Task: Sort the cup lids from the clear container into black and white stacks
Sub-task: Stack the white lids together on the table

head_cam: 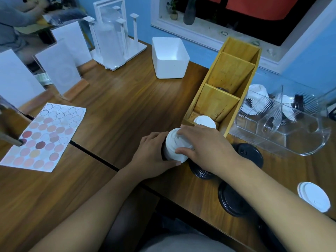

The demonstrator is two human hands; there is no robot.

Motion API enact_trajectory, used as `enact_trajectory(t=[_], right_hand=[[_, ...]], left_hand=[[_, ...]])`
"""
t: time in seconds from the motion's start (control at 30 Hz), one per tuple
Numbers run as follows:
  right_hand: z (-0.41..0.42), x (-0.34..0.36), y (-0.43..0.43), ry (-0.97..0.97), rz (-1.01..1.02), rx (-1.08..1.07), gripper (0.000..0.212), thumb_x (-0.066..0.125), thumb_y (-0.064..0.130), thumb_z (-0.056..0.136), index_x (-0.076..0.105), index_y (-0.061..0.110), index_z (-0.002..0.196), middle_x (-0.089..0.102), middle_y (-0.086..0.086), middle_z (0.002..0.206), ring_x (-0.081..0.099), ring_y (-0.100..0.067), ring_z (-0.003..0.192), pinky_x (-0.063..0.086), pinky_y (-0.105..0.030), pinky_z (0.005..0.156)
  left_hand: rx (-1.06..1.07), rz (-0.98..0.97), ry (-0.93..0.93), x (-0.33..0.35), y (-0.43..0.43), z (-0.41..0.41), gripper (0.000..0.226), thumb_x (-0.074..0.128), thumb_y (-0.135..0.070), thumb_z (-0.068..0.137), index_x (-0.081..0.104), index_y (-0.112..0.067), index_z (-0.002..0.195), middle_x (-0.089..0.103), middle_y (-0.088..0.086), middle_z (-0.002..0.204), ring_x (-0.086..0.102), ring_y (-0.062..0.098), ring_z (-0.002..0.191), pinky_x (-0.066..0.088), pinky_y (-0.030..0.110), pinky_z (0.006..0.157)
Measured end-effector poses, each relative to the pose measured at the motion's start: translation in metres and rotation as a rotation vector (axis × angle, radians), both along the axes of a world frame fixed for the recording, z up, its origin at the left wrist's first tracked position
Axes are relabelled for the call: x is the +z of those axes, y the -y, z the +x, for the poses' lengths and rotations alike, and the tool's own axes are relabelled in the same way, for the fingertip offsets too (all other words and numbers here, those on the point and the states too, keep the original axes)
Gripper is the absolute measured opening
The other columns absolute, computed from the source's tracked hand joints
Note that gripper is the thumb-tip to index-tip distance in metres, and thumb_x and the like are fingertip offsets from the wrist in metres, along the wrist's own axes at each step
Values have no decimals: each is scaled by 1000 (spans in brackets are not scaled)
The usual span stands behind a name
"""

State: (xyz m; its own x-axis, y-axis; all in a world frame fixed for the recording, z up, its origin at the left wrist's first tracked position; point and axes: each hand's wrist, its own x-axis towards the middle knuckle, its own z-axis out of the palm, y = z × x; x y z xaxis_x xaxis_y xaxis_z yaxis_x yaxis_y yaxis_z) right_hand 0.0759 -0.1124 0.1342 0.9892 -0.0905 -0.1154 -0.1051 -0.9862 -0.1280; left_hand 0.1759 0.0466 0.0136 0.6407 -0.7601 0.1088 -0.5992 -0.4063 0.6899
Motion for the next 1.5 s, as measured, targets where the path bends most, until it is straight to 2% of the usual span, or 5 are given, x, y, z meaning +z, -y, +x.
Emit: enact_trajectory(t=[0.37, 0.73, 1.0, 1.27, 1.5], right_hand=[[-18, -5, 4, 72, 63, 21, 57, 51, 51, 99, 50, 14, 141, 33, -3, 161, 31, -19, 147, 29, -35, 117], [-232, -20, 159, 227, 108, -483, 35, 71, 27, 90, 63, 25, 124, 62, 9, 129, 56, -17, 122, 46, -34, 102], [-283, -55, 230, -228, 172, -716, 82, 77, 49, 80, 41, 26, 150, 48, -2, 148, 43, -28, 136, 36, -40, 112], [-253, -58, 206, -110, -18, -802, 84, 54, 82, 77, 50, 24, 137, 55, -3, 124, 60, -31, 108, 52, -40, 82], [-257, -52, 226, -223, 268, -493, 84, 77, 17, 85, 33, 36, 154, 25, 13, 161, 18, -14, 148, 17, -30, 119]], left_hand=[[43, -18, 66, 2, 4, -19, 101, 85, -60, 71, 37, -30, 154, 47, -15, 152, 39, 10, 138, 28, 35, 113], [141, -68, 16, 0, 8, -31, 110, 94, -44, 61, 38, -25, 154, 53, -4, 146, 47, 21, 135, 45, 50, 106], [179, -108, 37, 8, 19, -50, 97, 94, -33, 66, 41, -37, 147, 52, -10, 145, 47, 23, 135, 44, 45, 102], [166, -109, 71, 17, 22, -54, 86, 90, -40, 69, 38, -51, 137, 46, -43, 126, 50, 23, 130, 45, 45, 95], [177, -117, 91, 17, 22, -54, 90, 91, -35, 70, 32, -57, 134, 44, -42, 128, 48, 22, 132, 42, 39, 98]])
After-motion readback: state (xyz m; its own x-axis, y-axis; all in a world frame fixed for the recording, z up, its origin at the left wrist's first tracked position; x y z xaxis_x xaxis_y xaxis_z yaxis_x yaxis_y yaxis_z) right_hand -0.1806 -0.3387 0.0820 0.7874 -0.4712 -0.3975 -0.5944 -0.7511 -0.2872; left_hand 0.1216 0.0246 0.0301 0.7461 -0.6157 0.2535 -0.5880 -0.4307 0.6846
